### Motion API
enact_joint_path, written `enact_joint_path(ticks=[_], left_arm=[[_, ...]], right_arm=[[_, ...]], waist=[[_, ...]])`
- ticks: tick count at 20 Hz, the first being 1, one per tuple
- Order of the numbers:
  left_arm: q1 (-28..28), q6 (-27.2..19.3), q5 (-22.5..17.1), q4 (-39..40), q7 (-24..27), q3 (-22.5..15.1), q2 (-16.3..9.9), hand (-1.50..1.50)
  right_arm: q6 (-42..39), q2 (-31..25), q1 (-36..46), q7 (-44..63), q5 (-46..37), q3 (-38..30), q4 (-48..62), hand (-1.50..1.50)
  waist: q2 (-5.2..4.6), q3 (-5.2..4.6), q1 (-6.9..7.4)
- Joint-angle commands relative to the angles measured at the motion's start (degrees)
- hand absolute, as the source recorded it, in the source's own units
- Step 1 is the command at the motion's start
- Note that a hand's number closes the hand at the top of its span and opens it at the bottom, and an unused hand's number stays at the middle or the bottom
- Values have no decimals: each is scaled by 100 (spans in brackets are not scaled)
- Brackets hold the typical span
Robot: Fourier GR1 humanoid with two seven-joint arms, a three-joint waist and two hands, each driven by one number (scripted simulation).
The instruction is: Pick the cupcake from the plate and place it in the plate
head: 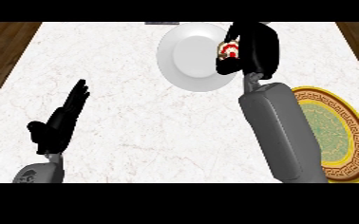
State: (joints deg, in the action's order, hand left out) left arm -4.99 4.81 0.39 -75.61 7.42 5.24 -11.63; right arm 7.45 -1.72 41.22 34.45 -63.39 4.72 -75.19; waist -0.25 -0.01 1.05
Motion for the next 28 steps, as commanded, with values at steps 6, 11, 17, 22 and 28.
enact_joint_path(ticks=[6, 11, 17, 22, 28], left_arm=[[-25, -297, 261, -88, -151, -250, 344, 0], [-110, -66, 178, -163, -188, -231, 194, 0], [-113, 24, 122, -245, -160, -165, 122, 0], [-198, -41, 149, -186, -173, -162, 183, 0], [-52, 194, -16, -88, -91, -15, 21, 0]], right_arm=[[1487, 170, 1610, -673, 337, -520, 3180, 150], [2863, 172, 1546, -720, 1120, -873, 3633, 150], [3246, 172, 2447, -412, 1487, -974, 5105, -150], [4065, 172, 2209, -1287, 2316, -1181, 5025, -150], [4488, 172, 1594, -2622, 3560, -1768, 3990, -150]], waist=[[-43, 2, 91], [-85, 11, 224], [-90, 5, 277], [-92, 9, 267], [-47, 19, 108]])
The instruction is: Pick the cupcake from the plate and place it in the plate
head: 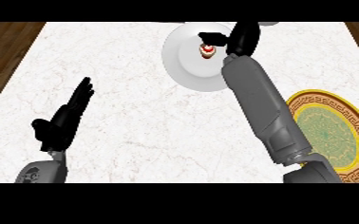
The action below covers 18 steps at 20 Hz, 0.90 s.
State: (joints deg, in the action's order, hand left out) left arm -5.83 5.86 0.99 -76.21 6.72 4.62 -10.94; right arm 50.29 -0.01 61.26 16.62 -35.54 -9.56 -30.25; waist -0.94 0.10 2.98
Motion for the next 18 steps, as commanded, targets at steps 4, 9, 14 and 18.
enact_joint_path(ticks=[4, 9, 14, 18], left_arm=[[-29, -135, 39, -33, 0, 100, -14, 0], [367, -79, -66, -286, -116, 190, -46, 0], [334, -174, 117, -131, 17, 39, 119, 0], [247, 77, -37, -58, -17, 277, -150, 0]], right_arm=[[-412, 1, -910, -1687, 1766, -605, -1235, -150], [-1260, -87, -2259, -2261, 2075, -548, -2381, -150], [-2214, -566, -3089, -3207, 2643, -726, -2530, -150], [-2782, -911, -3641, -2997, 2754, -588, -3065, -150]], waist=[[69, 4, -215], [131, -7, -358], [91, -6, -302], [99, -10, -318]])
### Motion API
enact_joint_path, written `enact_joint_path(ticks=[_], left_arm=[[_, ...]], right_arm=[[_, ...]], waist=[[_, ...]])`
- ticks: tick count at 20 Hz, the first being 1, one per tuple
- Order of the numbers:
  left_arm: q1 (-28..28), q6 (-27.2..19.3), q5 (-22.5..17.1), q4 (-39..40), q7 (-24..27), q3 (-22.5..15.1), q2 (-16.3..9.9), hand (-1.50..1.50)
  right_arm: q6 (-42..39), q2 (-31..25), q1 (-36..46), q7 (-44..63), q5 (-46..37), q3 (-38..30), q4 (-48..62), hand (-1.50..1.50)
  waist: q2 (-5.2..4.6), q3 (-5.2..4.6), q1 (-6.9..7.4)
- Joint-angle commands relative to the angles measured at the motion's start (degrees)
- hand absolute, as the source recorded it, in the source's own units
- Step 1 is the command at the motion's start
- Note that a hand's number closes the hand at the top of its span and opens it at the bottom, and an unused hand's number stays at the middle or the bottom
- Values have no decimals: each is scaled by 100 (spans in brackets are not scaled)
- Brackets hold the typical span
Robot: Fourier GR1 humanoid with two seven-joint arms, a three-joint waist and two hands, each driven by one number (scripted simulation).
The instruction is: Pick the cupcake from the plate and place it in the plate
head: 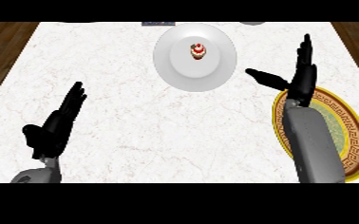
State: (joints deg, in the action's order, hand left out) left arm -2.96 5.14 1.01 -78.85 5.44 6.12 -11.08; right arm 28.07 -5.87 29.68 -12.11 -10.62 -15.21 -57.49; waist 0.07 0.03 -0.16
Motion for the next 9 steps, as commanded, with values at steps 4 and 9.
enact_joint_path(ticks=[4, 9], left_arm=[[-72, 229, -153, 86, -12, 222, -155, 0], [96, 177, 43, 354, 470, 136, 45, 0]], right_arm=[[-435, -73, -982, -629, 161, 186, -214, -150], [-481, -447, -788, -943, 417, -43, 70, -150]], waist=[[-8, -2, 23], [-9, -2, 33]])
